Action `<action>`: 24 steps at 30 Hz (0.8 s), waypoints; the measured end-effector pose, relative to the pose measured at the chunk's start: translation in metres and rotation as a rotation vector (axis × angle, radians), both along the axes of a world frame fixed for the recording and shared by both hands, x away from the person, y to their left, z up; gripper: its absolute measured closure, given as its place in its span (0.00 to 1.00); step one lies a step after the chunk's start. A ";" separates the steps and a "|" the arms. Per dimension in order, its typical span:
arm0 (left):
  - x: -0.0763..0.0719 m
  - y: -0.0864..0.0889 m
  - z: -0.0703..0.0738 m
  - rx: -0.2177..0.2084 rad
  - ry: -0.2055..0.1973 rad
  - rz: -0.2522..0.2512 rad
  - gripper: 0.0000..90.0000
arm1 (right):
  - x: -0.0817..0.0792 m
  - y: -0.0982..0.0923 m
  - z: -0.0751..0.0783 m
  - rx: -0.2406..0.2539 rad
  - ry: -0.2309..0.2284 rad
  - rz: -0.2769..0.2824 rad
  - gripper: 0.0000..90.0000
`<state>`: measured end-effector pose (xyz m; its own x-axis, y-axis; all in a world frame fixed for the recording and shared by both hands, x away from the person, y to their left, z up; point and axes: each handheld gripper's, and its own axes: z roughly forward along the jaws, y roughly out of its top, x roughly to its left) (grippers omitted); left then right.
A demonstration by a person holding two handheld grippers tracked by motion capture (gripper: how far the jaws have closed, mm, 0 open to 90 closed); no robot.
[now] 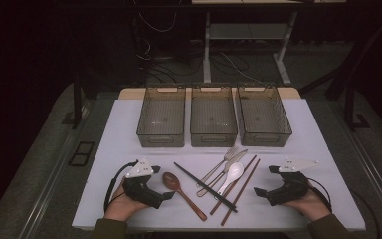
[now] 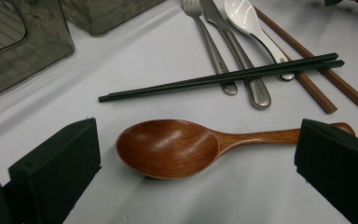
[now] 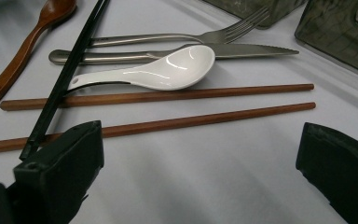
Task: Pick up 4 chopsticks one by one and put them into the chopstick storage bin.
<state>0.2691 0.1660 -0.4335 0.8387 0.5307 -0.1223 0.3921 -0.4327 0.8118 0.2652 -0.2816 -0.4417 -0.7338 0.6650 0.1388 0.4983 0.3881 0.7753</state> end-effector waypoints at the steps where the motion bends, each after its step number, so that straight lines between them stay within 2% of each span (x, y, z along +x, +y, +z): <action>1: 0.000 0.000 0.000 0.000 0.000 0.000 0.00 | 0.000 0.000 0.000 0.000 0.000 0.000 0.01; 6: 0.000 0.001 0.000 -0.011 0.004 0.004 0.00 | 0.001 0.001 0.001 -0.004 0.018 -0.003 0.01; 13: -0.004 0.002 0.001 -0.025 0.006 0.011 0.00 | -0.002 0.006 0.007 -0.003 0.020 0.013 0.01; 14: -0.005 0.003 0.003 -0.036 0.003 0.013 0.00 | -0.003 0.008 0.010 0.003 0.023 0.018 0.02; 21: -0.005 0.003 0.003 -0.041 0.006 0.011 0.00 | -0.004 0.013 0.014 0.014 0.020 0.040 0.06; 24: -0.005 0.002 0.002 -0.040 0.010 0.009 0.00 | -0.004 0.017 0.014 0.025 0.041 0.048 0.09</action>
